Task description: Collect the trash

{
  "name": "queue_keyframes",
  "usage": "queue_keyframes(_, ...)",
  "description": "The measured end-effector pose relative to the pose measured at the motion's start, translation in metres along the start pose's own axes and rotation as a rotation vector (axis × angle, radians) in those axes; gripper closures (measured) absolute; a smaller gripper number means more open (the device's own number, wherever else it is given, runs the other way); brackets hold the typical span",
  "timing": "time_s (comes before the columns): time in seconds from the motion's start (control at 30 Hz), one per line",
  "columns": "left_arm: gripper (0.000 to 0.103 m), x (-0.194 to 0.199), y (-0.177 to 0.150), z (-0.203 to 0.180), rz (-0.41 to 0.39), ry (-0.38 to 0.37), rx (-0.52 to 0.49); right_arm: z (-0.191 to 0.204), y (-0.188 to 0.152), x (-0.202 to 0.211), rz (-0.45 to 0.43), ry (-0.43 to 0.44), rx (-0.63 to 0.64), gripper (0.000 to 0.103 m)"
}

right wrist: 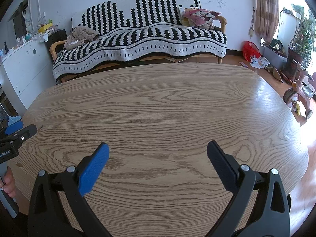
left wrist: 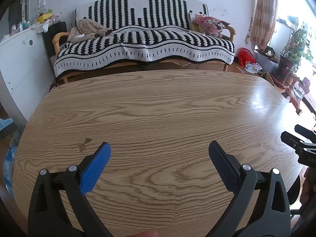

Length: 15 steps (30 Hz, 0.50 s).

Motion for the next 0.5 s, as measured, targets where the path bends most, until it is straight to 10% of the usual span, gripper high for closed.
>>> queue_keyframes(0.5, 0.007, -0.0036, 0.0006, 0.004, 0.005, 0.012, -0.007, -0.0042, 0.0037, -0.0026, 0.001, -0.007, 0.001, 0.007)
Point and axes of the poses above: each gripper's, at about its wrist camera, not at the fingertips, and x roughly against the way its jaws point, z to its left, y to its top, the point moved 3 cm from there along -x, roughly the way its jaws point, and after that the axes turned 4 degrees about -x, right-handed, at the moved point
